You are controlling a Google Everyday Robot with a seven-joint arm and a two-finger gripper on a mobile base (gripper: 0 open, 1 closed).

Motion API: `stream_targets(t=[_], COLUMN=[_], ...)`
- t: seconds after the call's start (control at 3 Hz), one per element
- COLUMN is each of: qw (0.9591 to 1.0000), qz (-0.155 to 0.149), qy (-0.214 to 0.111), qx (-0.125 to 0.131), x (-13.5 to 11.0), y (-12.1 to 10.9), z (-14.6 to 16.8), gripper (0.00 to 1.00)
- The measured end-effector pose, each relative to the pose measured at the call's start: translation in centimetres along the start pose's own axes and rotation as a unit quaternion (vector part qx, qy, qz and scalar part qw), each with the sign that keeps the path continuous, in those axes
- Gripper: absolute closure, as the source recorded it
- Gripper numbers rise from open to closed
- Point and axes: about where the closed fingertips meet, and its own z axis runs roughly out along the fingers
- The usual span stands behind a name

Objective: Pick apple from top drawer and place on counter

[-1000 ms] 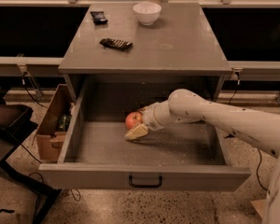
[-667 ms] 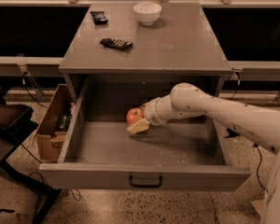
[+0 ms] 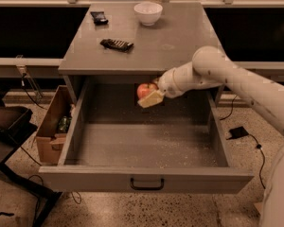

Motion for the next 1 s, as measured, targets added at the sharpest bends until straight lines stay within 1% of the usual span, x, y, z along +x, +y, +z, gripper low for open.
stream_targets(t=[0.33, 0.67, 1.0], qw=[1.0, 1.0, 1.0], qz=[0.003, 0.003, 0.0], qy=[-0.006, -0.006, -0.005], qx=[-0.002, -0.002, -0.005], x=[-0.73, -0.73, -1.04], y=[-0.16, -0.14, 0.5], z=[-1.23, -1.24, -2.01], gripper=[1.0, 1.0, 1.0])
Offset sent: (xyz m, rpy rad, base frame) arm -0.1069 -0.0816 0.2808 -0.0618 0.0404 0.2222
